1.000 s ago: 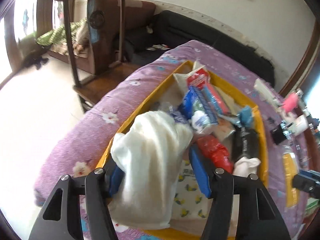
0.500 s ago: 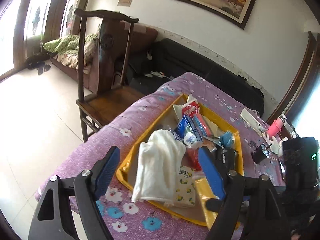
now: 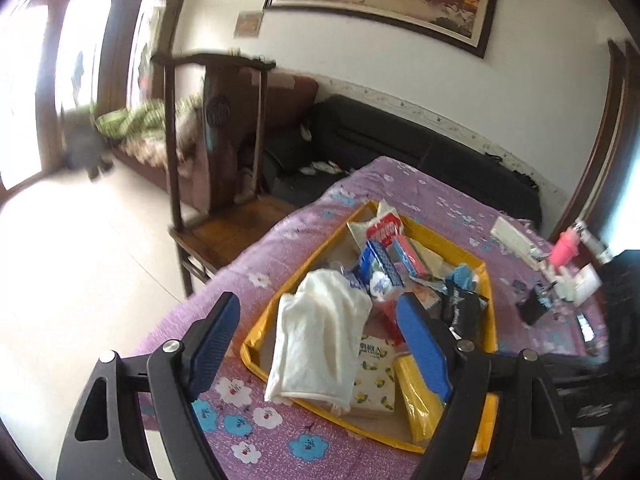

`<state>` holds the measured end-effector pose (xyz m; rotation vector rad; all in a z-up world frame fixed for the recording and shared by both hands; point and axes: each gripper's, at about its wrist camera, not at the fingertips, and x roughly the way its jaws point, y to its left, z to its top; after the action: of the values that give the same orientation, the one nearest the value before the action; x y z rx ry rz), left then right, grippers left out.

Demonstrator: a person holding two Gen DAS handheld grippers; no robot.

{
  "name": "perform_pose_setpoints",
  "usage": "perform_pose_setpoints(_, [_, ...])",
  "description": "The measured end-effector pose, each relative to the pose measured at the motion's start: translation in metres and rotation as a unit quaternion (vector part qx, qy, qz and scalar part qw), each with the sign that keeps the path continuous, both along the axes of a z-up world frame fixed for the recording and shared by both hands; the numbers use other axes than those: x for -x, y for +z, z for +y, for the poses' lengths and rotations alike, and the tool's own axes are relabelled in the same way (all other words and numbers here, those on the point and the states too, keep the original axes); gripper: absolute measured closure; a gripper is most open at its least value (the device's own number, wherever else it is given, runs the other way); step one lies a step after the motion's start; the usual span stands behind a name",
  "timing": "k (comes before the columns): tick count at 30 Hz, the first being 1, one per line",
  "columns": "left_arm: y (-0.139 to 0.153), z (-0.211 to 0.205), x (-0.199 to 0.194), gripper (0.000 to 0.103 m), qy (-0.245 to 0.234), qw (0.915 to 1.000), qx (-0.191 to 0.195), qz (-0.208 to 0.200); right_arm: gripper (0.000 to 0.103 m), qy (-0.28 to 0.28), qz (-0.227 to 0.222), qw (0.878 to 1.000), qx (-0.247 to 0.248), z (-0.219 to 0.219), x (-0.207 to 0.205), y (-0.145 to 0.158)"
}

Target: Organize soft objects

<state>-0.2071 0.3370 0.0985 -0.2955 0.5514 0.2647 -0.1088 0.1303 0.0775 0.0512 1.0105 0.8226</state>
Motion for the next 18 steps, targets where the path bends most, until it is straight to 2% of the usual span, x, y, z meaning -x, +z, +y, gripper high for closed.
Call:
perform_pose_setpoints(3, [0.009,-0.024,-0.001,0.011,0.026,0.9979,-0.059,-0.001,0.027,-0.046,-0.023,0.999,-0.012,-0.025,0.008,0.007])
perform_pose_setpoints(7, [0.015,-0.051,-0.003,0.001,0.036,0.9944,-0.098,0.012,0.024,-0.114,-0.056,0.992,0.002,-0.054,0.015,0.004])
perform_pose_setpoints(12, [0.015,-0.077,-0.011,0.001,0.034,0.9903,-0.126,0.047,0.022,-0.157,-0.073,0.984,0.035,-0.079,0.014,-0.005])
perform_pose_setpoints(18, [0.016,-0.11,-0.011,0.001,0.018,0.9876,-0.145,0.058,0.018,-0.181,-0.088,0.979,0.039,-0.11,0.025,-0.008])
